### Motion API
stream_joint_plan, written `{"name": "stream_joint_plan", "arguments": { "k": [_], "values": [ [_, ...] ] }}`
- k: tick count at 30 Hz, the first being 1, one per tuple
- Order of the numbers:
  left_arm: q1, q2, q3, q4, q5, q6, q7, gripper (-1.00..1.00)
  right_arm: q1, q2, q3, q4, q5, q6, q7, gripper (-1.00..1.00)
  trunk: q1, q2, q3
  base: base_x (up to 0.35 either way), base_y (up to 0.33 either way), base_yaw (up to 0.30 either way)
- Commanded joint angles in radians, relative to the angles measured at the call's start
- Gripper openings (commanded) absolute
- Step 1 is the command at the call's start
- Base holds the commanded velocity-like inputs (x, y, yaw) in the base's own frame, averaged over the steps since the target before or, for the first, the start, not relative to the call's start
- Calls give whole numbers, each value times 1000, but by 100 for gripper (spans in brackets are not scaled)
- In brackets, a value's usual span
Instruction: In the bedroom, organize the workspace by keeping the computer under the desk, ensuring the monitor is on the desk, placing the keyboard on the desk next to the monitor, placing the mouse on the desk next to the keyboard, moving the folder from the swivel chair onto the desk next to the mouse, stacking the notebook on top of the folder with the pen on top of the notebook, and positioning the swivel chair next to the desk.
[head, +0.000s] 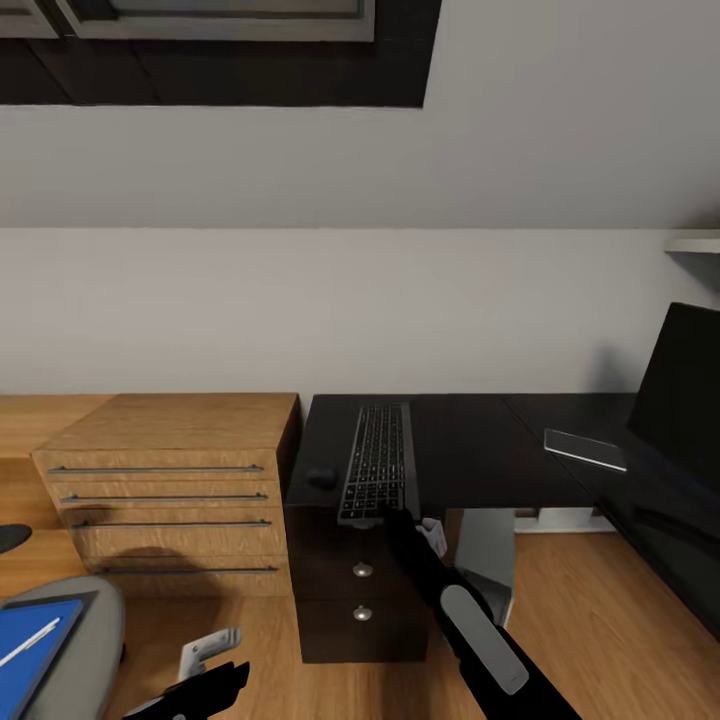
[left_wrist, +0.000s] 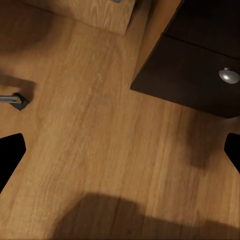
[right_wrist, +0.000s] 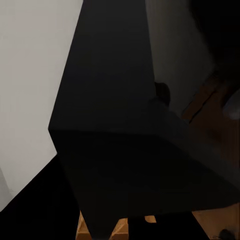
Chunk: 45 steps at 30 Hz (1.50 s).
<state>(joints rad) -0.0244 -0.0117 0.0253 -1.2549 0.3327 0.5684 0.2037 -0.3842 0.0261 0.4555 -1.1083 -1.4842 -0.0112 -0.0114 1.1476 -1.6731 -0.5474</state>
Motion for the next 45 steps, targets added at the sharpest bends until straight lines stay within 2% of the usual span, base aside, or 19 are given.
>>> {"name": "stream_joint_plan", "arguments": {
  "k": [1, 14, 16, 17, 18, 21, 28, 40, 41, 45],
  "values": [
    [0, -1, -5, -2, 10, 4, 9, 100, -1, 1, 1, 10, -8, 0, -1, -100, 4, -8, -4, 0, 0, 0],
    [0, 0, -8, 3, 8, 4, 11, 100, -1, -1, 0, 25, -9, 3, -2, -100, 54, -99, -45, 0, 0, 0],
    [-1, 0, -9, 4, 8, 4, 10, 100, -1, -2, -1, 25, -20, 3, -3, -100, 61, -113, -51, 0, 0, 0],
    [-1, -1, -8, 5, 9, 4, 8, 100, -1, -5, -2, 26, -86, 3, -4, -100, 61, -113, -51, 0, 0, 0],
    [-1, -1, -8, 5, 9, 4, 6, 100, -1, -5, -3, 28, -91, 3, -3, -100, 61, -113, -51, 0, 0, 0],
    [0, 0, -8, 7, 9, 3, 3, 100, -1, -5, -3, 39, -97, 3, -3, -100, 61, -113, -51, 0, 0, 0],
    [-1, 3, -11, 74, 9, -10, -1, 100, -1, -1, -4, 58, -100, 4, -4, -100, 61, -113, -51, 122, 0, 0],
    [-1, 2, -11, 77, 9, -18, 0, 100, -1, 0, -3, 59, -101, 4, -4, -100, 61, -113, -51, 9, 0, 0],
    [0, 2, -11, 77, 9, -18, 0, 100, -1, 0, -3, 59, -102, 4, -4, 100, 61, -113, -51, 0, 0, 0],
    [-1, 2, -11, 77, 9, -18, 0, 100, -1, 0, -3, 59, -102, 4, -4, 100, 61, -113, -51, 0, 0, 0]
  ]
}}
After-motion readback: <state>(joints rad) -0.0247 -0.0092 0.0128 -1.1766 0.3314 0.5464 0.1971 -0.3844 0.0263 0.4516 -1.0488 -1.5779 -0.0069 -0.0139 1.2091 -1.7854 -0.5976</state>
